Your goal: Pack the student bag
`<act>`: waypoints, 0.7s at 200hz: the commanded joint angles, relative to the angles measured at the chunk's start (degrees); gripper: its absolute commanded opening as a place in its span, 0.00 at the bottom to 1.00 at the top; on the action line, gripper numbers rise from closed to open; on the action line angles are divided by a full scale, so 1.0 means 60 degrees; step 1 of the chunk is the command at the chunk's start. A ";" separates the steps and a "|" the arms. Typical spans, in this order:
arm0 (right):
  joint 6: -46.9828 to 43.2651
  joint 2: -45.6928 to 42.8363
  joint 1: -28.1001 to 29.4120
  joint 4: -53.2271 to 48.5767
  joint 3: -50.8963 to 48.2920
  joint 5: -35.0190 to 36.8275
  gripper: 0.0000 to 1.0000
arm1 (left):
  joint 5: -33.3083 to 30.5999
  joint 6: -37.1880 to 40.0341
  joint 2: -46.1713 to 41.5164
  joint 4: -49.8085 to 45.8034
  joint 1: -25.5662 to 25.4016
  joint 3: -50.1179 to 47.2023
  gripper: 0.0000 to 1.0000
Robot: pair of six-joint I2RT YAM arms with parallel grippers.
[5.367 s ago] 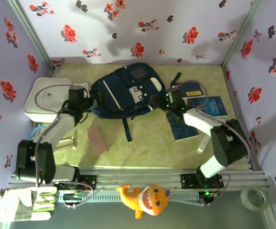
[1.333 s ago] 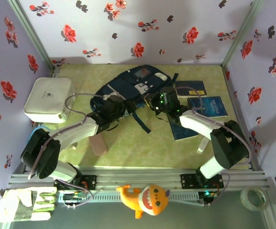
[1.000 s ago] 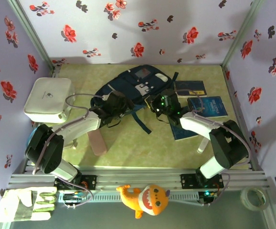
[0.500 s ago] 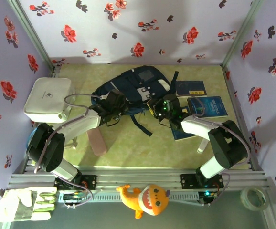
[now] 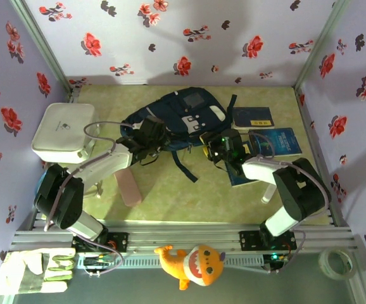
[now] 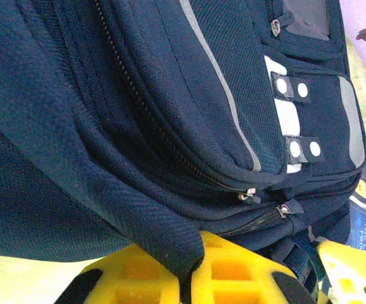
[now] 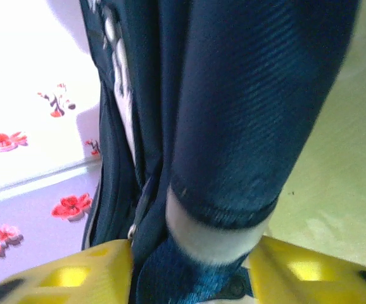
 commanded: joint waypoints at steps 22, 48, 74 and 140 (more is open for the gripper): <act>-0.0098 0.0600 -0.0030 0.0658 0.0810 -0.0228 0.13 | -0.0084 0.0522 -0.0783 0.0171 0.0196 0.0149 0.06; -0.0311 0.0281 0.0170 0.0601 0.1019 -0.0078 0.00 | -0.0099 0.1047 -0.1084 -0.0139 0.0375 -0.0010 0.23; -0.0945 -0.0356 0.0524 -0.0421 0.1633 0.0552 0.00 | -0.0139 0.2340 -0.1612 -0.0847 0.0501 -0.0035 0.48; -0.1290 -0.0068 0.1127 -0.1899 0.3379 0.1780 0.00 | -0.0260 0.4422 -0.3592 -0.0657 -0.0317 -0.1354 0.72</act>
